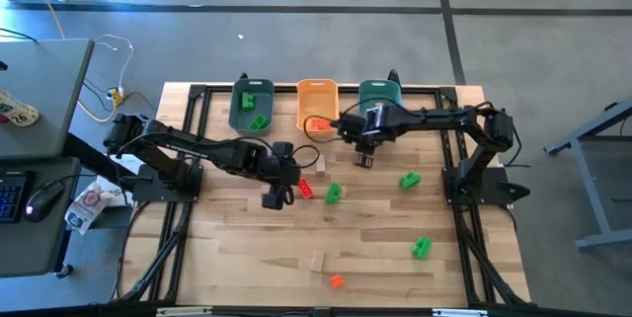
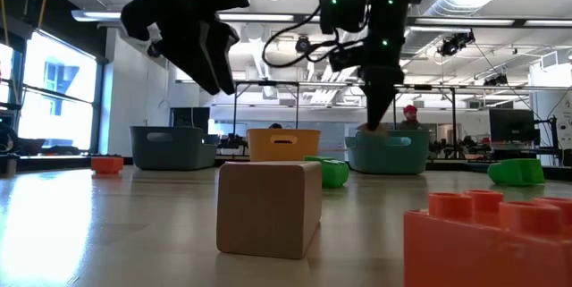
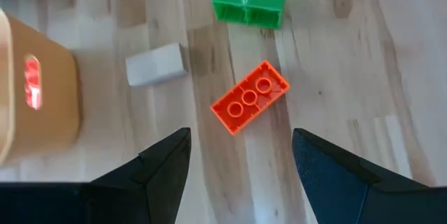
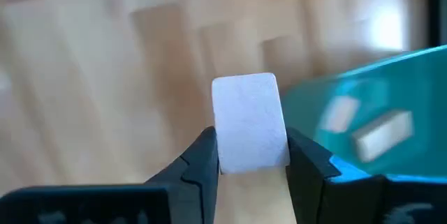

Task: Sort & place blocks by color
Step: Put the brown block into the green bin

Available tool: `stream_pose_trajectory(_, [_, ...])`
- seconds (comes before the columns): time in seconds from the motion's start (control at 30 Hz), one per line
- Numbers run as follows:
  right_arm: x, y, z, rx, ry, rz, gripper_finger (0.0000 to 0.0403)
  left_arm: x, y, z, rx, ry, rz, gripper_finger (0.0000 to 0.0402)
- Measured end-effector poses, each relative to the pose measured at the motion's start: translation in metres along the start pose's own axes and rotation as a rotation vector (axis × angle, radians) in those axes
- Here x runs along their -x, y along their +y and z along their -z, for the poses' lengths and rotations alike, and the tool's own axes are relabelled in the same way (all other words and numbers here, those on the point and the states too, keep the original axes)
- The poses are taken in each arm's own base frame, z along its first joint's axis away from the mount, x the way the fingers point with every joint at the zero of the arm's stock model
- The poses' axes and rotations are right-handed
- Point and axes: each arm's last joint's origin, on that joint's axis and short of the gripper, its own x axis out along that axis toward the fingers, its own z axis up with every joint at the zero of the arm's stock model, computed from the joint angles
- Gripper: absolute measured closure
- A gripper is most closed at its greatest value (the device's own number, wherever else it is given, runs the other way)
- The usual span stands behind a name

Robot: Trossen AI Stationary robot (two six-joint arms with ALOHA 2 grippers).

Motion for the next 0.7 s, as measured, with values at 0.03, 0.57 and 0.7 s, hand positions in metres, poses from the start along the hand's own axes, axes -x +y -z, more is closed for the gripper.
stream_pose_trajectory(0.03, [0.002,-0.003,-0.002,-0.004,-0.009,0.020,0.0301,0.000,0.000,0.000,-0.014,0.000,-0.008,0.0165])
stream_pose_trajectory(0.57, [0.011,-0.081,-0.004,-0.232,0.017,0.368,0.0301,-0.005,0.035,0.000,-0.075,-0.033,-0.114,0.0165])
stream_pose_trajectory(0.7, [0.006,-0.102,0.002,-0.294,0.039,0.344,0.0301,-0.005,0.043,0.001,-0.049,-0.035,-0.129,0.0165])
